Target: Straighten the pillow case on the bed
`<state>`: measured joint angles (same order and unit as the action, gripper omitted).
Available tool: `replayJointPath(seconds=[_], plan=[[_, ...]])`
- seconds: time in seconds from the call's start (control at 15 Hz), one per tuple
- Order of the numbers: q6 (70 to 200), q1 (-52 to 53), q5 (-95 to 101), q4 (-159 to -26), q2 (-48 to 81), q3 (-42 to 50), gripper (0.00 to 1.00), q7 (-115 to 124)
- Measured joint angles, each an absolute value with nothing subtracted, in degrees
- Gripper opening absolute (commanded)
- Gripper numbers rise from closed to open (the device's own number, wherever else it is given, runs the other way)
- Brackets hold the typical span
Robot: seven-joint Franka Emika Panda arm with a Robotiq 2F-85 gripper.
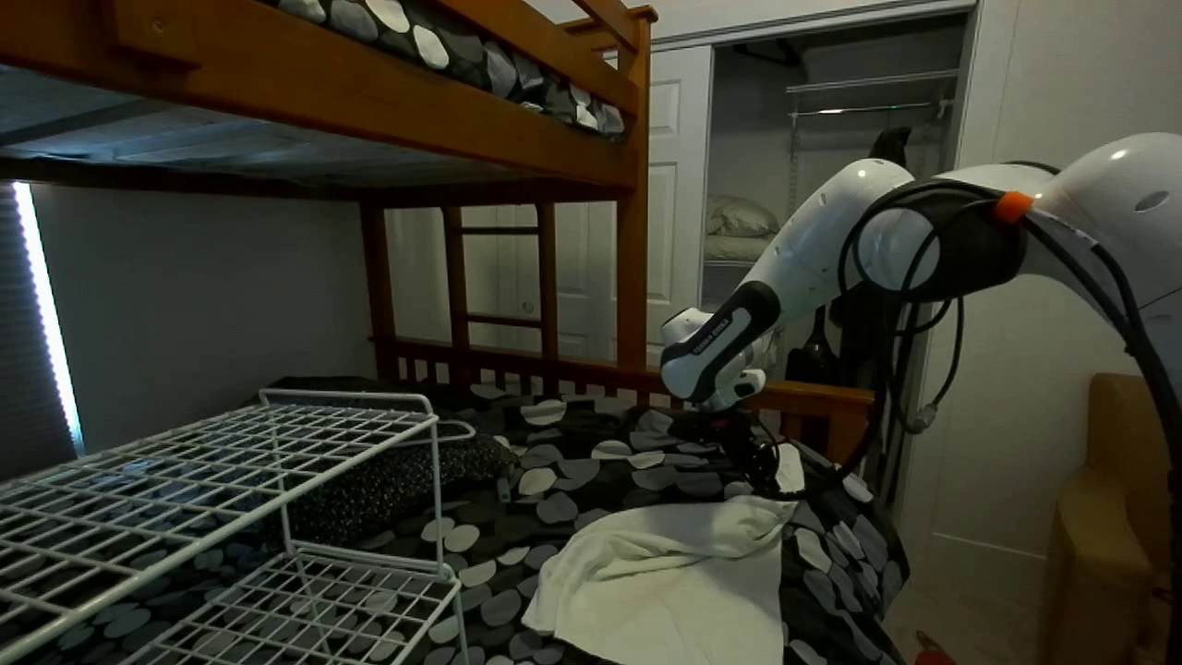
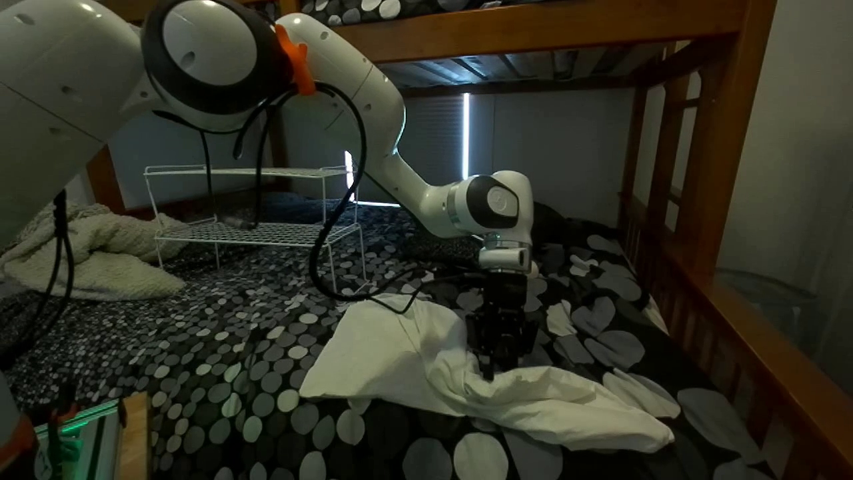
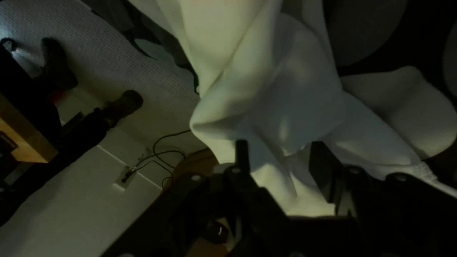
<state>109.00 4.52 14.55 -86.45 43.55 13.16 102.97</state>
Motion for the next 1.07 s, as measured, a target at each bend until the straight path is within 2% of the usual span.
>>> replayJointPath(seconds=[0.07, 0.13, 0.27, 0.4, 0.73, 0.8, 0.87, 1.07], plan=[[109.0, 4.5, 14.4, -85.6, 44.1, 13.2, 0.77, 104.2], [109.0, 4.4, 14.1, -84.9, 44.7, 13.2, 0.75, 105.4], [109.0, 4.4, 13.7, -83.5, 45.6, 13.2, 0.56, 107.4], [109.0, 4.2, 13.2, -82.4, 46.4, 13.2, 0.49, 108.7], [108.7, 3.6, 10.7, -80.4, 47.8, 13.1, 0.57, 110.5], [108.3, 3.3, 9.9, -79.9, 48.0, 13.1, 0.64, 110.6], [107.8, 3.0, 9.2, -79.3, 48.2, 13.1, 0.60, 110.6], [106.3, 2.2, 7.5, -77.5, 48.7, 13.0, 0.60, 110.7]])
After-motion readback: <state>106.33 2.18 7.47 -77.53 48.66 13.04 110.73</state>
